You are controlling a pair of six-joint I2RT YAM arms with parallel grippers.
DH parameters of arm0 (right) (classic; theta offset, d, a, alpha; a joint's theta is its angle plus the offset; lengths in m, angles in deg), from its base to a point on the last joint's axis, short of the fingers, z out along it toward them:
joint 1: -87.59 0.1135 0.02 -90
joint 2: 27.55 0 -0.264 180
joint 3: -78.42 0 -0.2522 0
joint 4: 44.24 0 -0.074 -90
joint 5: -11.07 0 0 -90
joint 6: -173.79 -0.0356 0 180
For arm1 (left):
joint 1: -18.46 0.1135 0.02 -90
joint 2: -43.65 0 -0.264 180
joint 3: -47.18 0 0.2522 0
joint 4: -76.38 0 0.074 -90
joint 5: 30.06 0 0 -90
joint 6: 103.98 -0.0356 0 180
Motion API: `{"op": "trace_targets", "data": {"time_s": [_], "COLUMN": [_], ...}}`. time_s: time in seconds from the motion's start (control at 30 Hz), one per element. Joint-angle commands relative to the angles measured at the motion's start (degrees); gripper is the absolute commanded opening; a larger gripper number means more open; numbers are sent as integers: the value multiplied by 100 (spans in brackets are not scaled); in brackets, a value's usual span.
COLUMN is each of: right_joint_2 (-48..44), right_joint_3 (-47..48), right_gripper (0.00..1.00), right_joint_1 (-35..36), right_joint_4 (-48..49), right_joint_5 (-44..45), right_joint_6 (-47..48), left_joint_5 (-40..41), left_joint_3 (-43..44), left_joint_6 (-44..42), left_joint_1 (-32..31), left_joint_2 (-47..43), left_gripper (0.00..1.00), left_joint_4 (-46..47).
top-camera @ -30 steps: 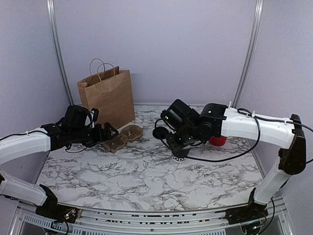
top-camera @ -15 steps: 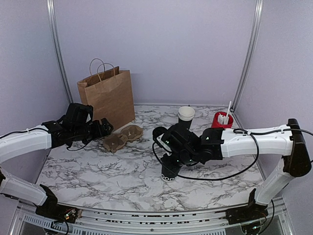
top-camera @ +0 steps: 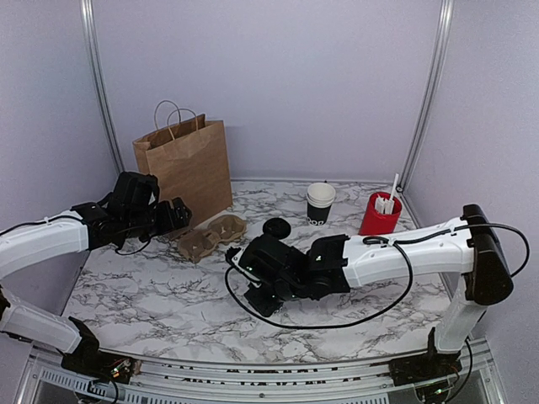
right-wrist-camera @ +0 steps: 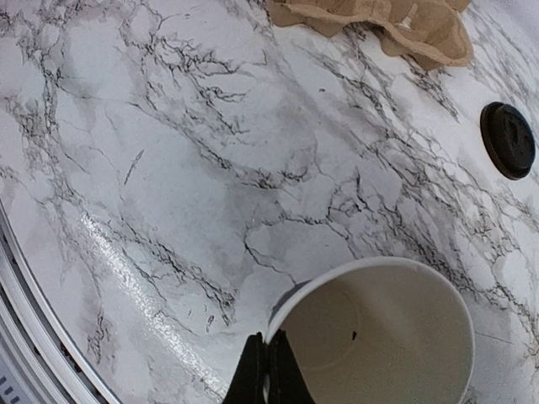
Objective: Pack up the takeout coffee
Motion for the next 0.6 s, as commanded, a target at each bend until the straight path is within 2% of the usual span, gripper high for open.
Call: {"op": "trace_targets", "data": {"time_s": [0.0, 0.07, 0.17, 0.43, 0.57], "right_joint_2": [279, 337, 374, 450, 432], "right_joint_3": [550, 714, 903, 1536, 1888], "right_gripper": [0, 0, 11, 56, 71], "right_joint_1": [91, 91, 86, 88, -173], "right_joint_4": [-250, -363, -493, -914, -1124], "right_joint_5": [146, 164, 221, 159, 5], "right_joint_6": [-91, -205, -296, -286, -231], "left_joint_5": [-86, -210, -299, -281, -267], "left_joint_3": [221, 206, 141, -1, 31], "left_joint_6": [-172, -190, -210, -193, -200], "left_joint_1": [39, 40, 33, 36, 35], "left_joint_2": [-24, -3, -13, -129, -186], "left_gripper": [99, 99, 99, 99, 99], "left_joint_4": [81, 159, 273, 407, 398]}}
